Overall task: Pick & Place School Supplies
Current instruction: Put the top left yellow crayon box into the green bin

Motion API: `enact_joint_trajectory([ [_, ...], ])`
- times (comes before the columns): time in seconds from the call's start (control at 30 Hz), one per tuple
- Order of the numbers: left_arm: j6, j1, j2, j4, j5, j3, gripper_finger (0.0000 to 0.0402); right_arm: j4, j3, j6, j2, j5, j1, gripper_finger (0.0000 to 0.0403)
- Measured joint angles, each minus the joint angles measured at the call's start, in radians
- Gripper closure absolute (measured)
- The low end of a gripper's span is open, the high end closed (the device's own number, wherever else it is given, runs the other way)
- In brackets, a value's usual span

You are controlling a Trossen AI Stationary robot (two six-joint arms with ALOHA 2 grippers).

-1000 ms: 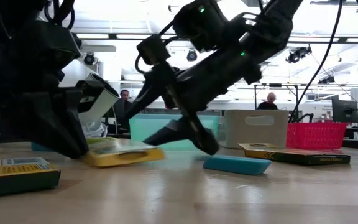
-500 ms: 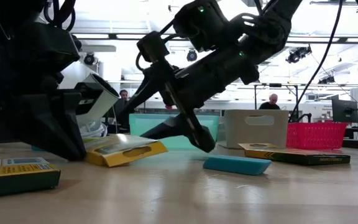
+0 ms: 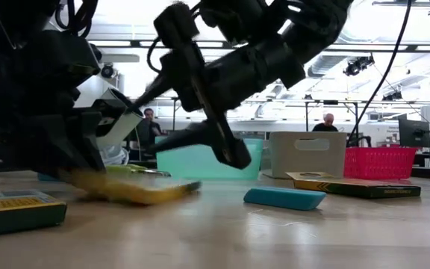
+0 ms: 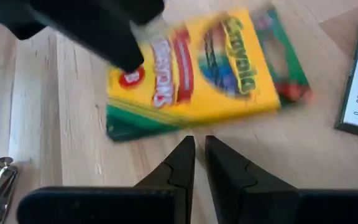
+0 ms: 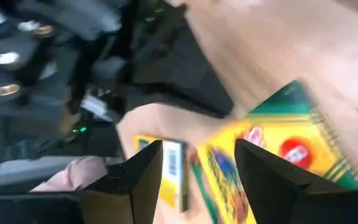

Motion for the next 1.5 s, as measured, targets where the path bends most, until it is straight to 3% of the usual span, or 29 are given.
enact_joint_trajectory([
  [0.4,0.0,0.0,0.0,0.001,0.0,-0.001,0.0366,-0.019,-0.001,-0.011,0.0,0.001,-0.006,0.021],
  [0.73,0.045,-0.037,-0.071,-0.027,-0.033,-0.007,0.0366,-0.02,-0.001,-0.187,0.0,-0.178,-0.059,0.021],
  [1.07,0.036,-0.09,-0.119,-0.039,-0.126,-0.004,0.0366,0.059,-0.002,-0.158,0.0,-0.331,-0.114,0.021],
  [1.3,0.002,-0.12,-0.12,-0.042,-0.148,-0.003,0.0366,0.32,-0.002,-0.294,0.0,-0.286,-0.078,0.021],
  [1.5,-0.019,-0.133,-0.12,-0.043,-0.175,-0.003,0.0366,0.218,0.041,-0.488,-0.023,-0.195,0.026,0.021],
])
